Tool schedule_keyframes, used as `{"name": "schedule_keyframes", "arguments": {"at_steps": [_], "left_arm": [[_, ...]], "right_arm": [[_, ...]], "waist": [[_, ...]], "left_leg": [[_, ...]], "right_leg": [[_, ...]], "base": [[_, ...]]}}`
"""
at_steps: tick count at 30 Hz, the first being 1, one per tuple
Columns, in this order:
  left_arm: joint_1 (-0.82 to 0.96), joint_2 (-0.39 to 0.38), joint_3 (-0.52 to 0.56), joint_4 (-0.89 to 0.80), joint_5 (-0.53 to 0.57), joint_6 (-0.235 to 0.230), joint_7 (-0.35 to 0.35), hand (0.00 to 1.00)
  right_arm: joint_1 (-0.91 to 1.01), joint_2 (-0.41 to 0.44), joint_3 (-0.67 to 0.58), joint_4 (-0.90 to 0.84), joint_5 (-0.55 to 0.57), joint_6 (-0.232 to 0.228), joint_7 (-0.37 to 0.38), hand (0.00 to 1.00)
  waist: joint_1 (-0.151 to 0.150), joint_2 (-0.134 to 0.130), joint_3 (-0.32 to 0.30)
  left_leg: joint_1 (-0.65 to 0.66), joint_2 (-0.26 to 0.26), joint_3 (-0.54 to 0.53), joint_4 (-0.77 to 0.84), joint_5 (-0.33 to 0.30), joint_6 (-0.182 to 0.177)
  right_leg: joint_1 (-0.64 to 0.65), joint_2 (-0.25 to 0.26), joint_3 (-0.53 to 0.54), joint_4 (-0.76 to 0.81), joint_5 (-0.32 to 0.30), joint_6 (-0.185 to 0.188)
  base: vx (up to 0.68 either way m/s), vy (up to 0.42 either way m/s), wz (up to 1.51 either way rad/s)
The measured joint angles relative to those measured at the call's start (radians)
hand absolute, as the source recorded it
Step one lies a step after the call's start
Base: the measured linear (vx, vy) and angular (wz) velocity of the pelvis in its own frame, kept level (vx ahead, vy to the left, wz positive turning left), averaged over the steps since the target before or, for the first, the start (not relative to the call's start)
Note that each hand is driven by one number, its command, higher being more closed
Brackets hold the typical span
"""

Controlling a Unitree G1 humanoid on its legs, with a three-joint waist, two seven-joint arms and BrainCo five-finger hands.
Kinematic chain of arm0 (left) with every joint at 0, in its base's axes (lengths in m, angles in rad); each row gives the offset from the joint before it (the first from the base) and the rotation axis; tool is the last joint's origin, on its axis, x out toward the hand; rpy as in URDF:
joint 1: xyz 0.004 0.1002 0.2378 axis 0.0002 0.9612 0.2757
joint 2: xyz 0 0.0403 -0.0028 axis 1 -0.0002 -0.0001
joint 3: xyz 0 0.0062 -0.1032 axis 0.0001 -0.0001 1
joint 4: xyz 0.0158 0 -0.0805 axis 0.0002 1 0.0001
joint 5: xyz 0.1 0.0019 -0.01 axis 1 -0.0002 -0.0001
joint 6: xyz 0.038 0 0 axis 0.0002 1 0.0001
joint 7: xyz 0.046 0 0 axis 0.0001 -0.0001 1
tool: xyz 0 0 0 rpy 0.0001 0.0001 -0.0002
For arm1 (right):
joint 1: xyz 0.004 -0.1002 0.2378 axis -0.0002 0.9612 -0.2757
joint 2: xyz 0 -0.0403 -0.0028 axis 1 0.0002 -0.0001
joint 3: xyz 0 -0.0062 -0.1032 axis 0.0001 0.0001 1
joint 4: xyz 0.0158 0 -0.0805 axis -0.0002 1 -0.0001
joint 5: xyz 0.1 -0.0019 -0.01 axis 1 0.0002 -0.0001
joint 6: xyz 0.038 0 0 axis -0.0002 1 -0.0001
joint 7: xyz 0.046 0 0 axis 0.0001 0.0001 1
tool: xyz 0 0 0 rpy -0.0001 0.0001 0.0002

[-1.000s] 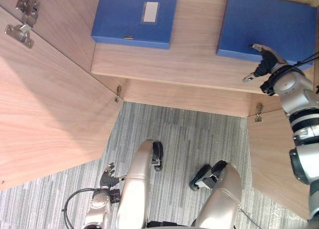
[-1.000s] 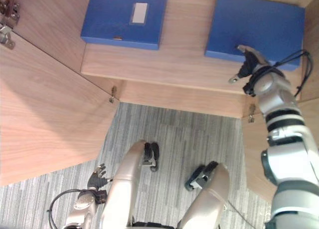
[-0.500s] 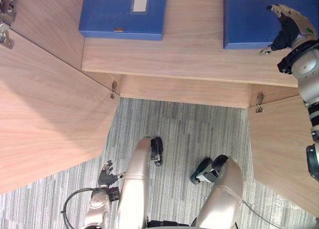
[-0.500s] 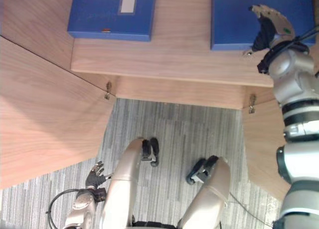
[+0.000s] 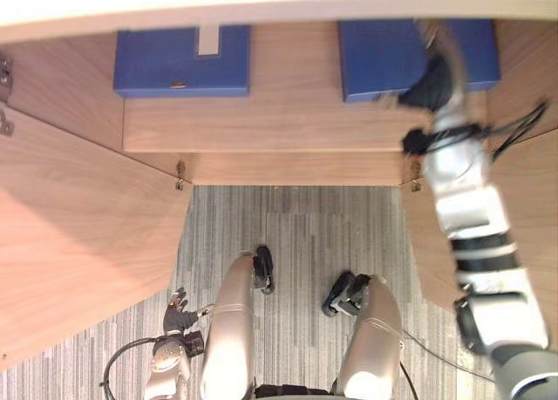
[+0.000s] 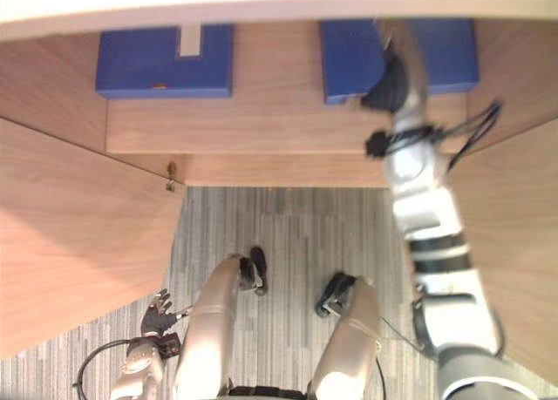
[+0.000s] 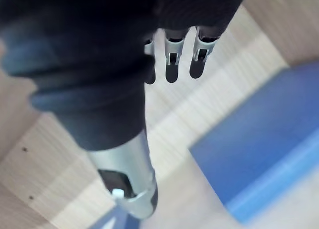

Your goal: Walk over to the cabinet, pick up the folder, carry it to the office cabinet, place the folder inside the office cabinet, then close the office cabinet door

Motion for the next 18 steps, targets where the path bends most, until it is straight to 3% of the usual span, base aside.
{"name": "schedule_keyframes", "arguments": {"at_steps": [4, 8, 10, 11, 12, 15, 18], "left_arm": [[0.017, 0.004, 0.007, 0.021, -0.001, -0.001, 0.01, 0.0], [0.04, -0.005, 0.065, 0.023, -0.002, -0.003, 0.01, 0.0], [0.047, -0.008, 0.133, 0.076, -0.002, -0.005, 0.011, 0.0], [0.04, -0.01, 0.173, 0.128, -0.002, -0.006, 0.018, 0.0], [0.021, -0.018, 0.204, 0.195, -0.002, -0.004, 0.032, 0.0], [0.01, -0.059, 0.257, 0.251, -0.011, 0.005, 0.051, 0.0], [0.012, -0.117, 0.268, 0.251, 0.002, 0.005, 0.045, 0.0]], "right_arm": [[0.183, 0.19, -0.008, 0.24, 0.013, -0.006, 0.021, 0.0], [0.333, 0.365, -0.048, 0.536, 0.07, -0.032, 0.039, 0.0], [0.412, 0.431, -0.119, 0.712, 0.196, -0.056, 0.058, 0.0], [0.449, 0.46, -0.225, 0.843, 0.288, -0.066, 0.053, 0.0], [0.484, 0.474, -0.331, 0.949, 0.374, -0.071, 0.036, 0.0], [0.545, 0.467, -0.521, 0.983, 0.524, -0.081, 0.026, 0.0], [0.641, 0.468, -0.556, 0.952, 0.506, -0.061, 0.061, 0.0]], "waist": [[-0.001, -0.029, -0.001], [0.002, -0.066, -0.028], [-0.003, -0.089, -0.091], [-0.008, -0.099, -0.114], [-0.008, -0.103, -0.13], [-0.013, -0.103, -0.193], [-0.013, -0.079, -0.275]], "left_leg": [[0.205, -0.011, 0.017, -0.289, 0.119, -0.019], [0.406, 0.003, 0.022, -0.628, 0.283, -0.067], [0.456, 0.01, 0.021, -0.766, 0.35, -0.088], [0.495, 0.017, 0.021, -0.834, 0.38, -0.099], [0.528, 0.02, 0.024, -0.864, 0.391, -0.104], [0.598, 0.02, 0.032, -0.874, 0.389, -0.106], [0.636, 0.025, 0.038, -0.839, 0.347, -0.105]], "right_leg": [[0.183, 0.075, -0.041, -0.272, 0.109, -0.008], [0.365, 0.204, -0.083, -0.613, 0.253, -0.028], [0.414, 0.264, -0.1, -0.75, 0.31, -0.038], [0.45, 0.293, -0.107, -0.814, 0.335, -0.042], [0.478, 0.305, -0.11, -0.841, 0.341, -0.045], [0.552, 0.308, -0.114, -0.86, 0.341, -0.044], [0.604, 0.302, -0.112, -0.858, 0.33, -0.037]], "base": [[0.1, -0.074, -0.11], [0.08, -0.127, -0.16], [0.12, -0.169, -0.08], [0.12, -0.146, 0.01], [0.11, -0.153, -0.11], [0.04, -0.069, 0.0], [0.02, -0.014, 0.0]]}}
